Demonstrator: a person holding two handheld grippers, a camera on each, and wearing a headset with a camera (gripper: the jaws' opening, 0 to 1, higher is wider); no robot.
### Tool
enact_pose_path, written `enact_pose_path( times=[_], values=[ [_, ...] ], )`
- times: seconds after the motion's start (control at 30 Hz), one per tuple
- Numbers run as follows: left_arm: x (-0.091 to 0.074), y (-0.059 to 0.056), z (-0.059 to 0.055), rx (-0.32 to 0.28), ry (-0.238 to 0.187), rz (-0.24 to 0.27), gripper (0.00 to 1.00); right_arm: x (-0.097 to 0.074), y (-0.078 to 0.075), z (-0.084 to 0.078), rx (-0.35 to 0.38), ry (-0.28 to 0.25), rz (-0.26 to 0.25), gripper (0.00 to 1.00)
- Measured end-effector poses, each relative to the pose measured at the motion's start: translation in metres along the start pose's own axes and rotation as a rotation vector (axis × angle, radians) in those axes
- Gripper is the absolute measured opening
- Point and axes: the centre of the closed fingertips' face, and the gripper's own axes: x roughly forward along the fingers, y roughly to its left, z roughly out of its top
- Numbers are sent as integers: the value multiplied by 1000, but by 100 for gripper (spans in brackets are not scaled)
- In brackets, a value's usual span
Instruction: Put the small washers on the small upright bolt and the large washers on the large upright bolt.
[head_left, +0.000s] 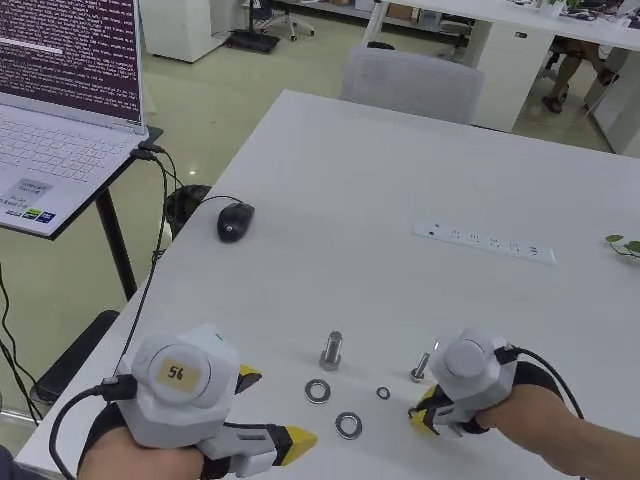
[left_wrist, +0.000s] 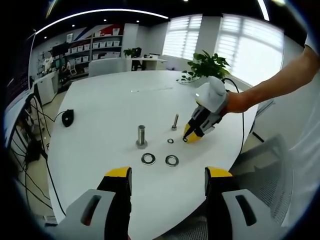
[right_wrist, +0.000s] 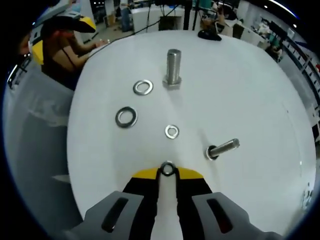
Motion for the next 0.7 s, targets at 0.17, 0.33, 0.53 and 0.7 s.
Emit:
enact_pose_path(
  times=[0.17,0.33,0.53,0.7],
  values=[
    [0,0,-2,-1,2,0,58,0,3,1,15,-9,-4,13],
    [-2,0,-2,-5,1,3,58,-2,5,4,31,-23,-10,13],
    [-3,2,-3,-9,0,8,58,-9,-2,5,60,-45,-23,13],
    [-3,1,-3,-10,-2,7,58,-20,-11,6,83,-67,-55,13]
  ],
)
